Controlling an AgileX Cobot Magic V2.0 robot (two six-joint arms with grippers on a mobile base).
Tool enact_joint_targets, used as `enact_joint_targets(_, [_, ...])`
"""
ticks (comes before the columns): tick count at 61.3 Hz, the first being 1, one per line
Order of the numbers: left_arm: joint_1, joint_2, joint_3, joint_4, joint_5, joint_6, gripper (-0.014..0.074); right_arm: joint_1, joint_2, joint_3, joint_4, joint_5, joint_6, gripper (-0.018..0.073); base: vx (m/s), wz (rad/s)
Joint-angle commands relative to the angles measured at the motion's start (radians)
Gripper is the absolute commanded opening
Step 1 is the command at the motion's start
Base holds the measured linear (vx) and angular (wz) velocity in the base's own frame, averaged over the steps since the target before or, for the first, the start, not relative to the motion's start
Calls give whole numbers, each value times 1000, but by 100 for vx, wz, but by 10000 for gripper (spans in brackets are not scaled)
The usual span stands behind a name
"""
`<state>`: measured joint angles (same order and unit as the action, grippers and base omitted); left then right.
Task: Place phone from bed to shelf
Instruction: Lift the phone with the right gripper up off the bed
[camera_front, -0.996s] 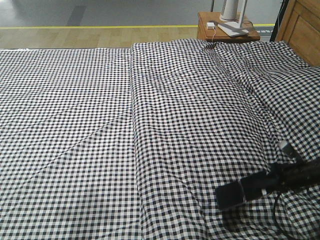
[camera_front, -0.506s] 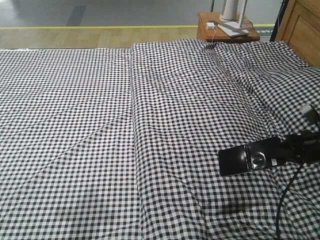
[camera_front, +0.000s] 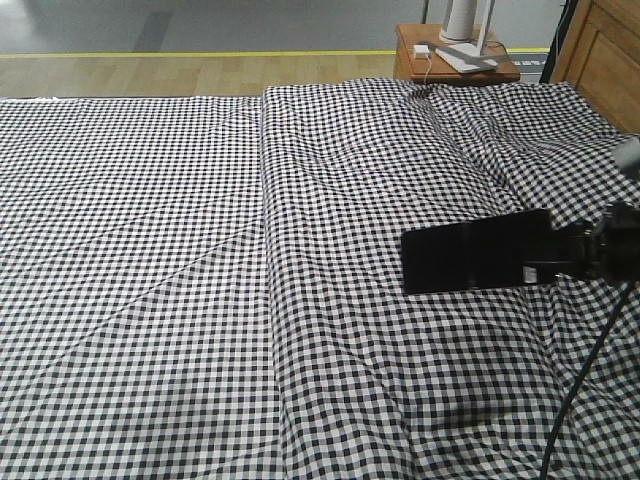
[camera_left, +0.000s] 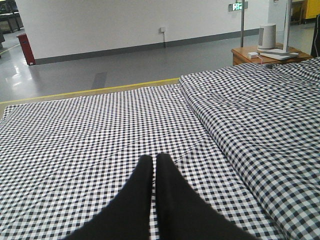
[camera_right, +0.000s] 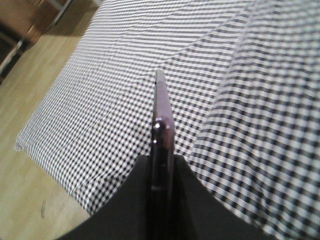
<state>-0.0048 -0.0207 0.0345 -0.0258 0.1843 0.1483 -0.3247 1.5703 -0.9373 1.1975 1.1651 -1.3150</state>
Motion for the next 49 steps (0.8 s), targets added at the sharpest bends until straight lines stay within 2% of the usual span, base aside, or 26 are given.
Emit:
enact_joint_targets(1, [-7, -4, -23, -9, -73, -6, 1, 70, -84, -19, 78, 122, -3, -3, 0, 0])
enact_joint_targets(29, [-7, -4, -23, -9, -73, -6, 1, 381, -276, -19, 77, 122, 85, -3, 0, 0])
enact_joint_targets(49, [-7, -4, -23, -9, -73, -6, 1, 524, -408, -19, 77, 122, 119, -3, 0, 0])
